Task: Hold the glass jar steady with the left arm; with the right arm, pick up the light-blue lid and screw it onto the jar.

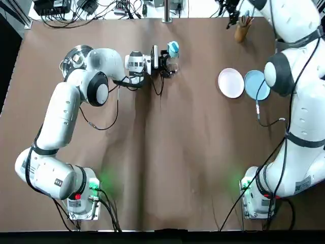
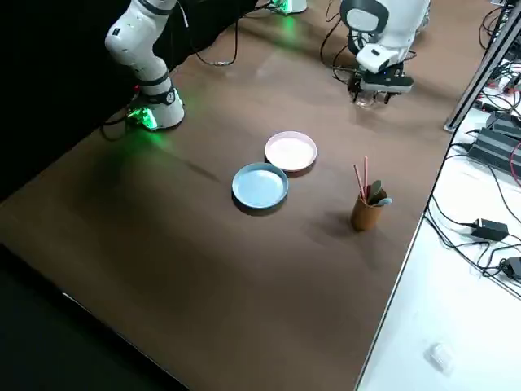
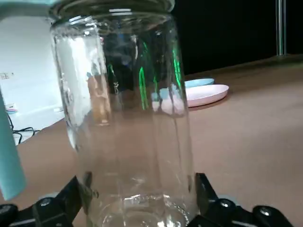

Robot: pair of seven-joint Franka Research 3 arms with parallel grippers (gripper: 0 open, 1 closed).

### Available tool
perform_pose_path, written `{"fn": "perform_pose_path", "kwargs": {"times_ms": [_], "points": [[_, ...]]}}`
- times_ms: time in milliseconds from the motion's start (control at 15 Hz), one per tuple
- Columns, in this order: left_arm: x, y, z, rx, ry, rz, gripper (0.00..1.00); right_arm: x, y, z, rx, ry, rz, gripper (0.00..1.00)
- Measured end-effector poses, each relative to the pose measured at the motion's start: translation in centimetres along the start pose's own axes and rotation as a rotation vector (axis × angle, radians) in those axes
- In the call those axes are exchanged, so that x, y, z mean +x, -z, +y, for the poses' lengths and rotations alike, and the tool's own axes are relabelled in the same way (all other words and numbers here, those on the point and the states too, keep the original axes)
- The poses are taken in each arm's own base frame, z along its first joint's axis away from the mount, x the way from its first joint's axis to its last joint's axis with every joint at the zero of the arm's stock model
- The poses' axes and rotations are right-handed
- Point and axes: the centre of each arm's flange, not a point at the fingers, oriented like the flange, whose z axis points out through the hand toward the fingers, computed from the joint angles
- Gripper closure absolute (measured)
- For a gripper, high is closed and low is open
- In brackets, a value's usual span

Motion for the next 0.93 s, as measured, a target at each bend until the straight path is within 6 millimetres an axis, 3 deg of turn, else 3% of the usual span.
{"fn": "perform_pose_path", "kwargs": {"times_ms": [267, 533, 667, 933], "points": [[0.0, 0.0, 0.0, -0.001, -0.001, 0.0, 0.04, 6.7, 4.9, 4.2, -0.003, 0.236, -0.028, 0.0], [0.0, 0.0, 0.0, -0.001, -0.001, 0.0, 0.04, 11.8, 9.5, 7.9, 0.043, 0.5, -0.011, 0.0], [0.0, 0.0, 0.0, -0.001, -0.001, 0.0, 0.04, 13.2, 11.7, 10.1, 0.042, 0.654, -0.024, 0.0], [0.0, 0.0, 0.0, -0.001, -0.001, 0.0, 0.04, 14.0, 16.0, 14.0, 0.022, 0.934, -0.037, 0.0]]}}
